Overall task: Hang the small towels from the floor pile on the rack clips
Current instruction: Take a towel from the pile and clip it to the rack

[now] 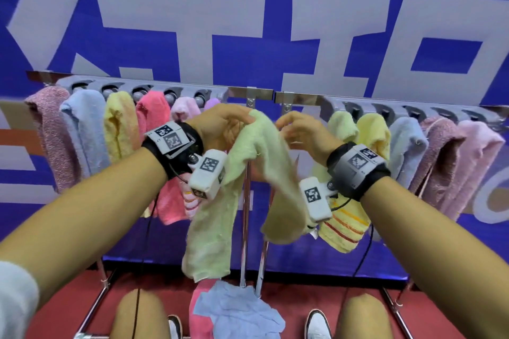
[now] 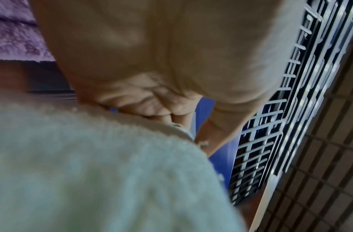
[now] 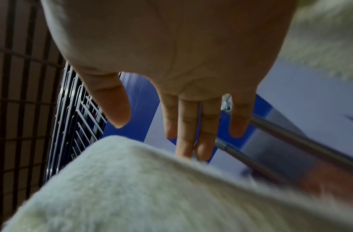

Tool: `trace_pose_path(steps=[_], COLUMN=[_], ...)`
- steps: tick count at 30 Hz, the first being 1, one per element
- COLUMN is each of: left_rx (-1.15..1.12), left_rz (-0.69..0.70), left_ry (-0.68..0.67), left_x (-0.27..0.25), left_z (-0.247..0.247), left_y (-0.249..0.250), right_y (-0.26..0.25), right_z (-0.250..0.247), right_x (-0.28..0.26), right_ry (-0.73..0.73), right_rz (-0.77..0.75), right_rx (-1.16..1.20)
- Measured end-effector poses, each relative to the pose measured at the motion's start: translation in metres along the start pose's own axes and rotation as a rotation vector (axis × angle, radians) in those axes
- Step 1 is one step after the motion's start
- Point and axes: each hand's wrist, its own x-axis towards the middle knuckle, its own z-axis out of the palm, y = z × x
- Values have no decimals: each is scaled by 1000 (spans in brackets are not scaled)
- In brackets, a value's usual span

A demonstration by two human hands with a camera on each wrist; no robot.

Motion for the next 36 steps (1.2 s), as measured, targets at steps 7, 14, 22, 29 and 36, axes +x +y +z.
trace_pose_path(steps=[7,14,22,29,36], left_rx=[75,95,173,301,446], left_rz=[-15,17,58,13,-33], left_ry=[-59,-9,69,32,60], left_x=[3,-3,-5,-14,-17], left_z=[0,-16,-34,-60,-80], left_y=[-5,-4,-9,-17,-6], right_y=[0,-1,-8,-9,-11], right_z=[26,35,37,48,58], right_x=[1,6,17,32,58], right_ry=[-172,-181,-240,-210,-209], right_rz=[96,65,67,20,-2], right_rx=[107,174,-30,64,-56])
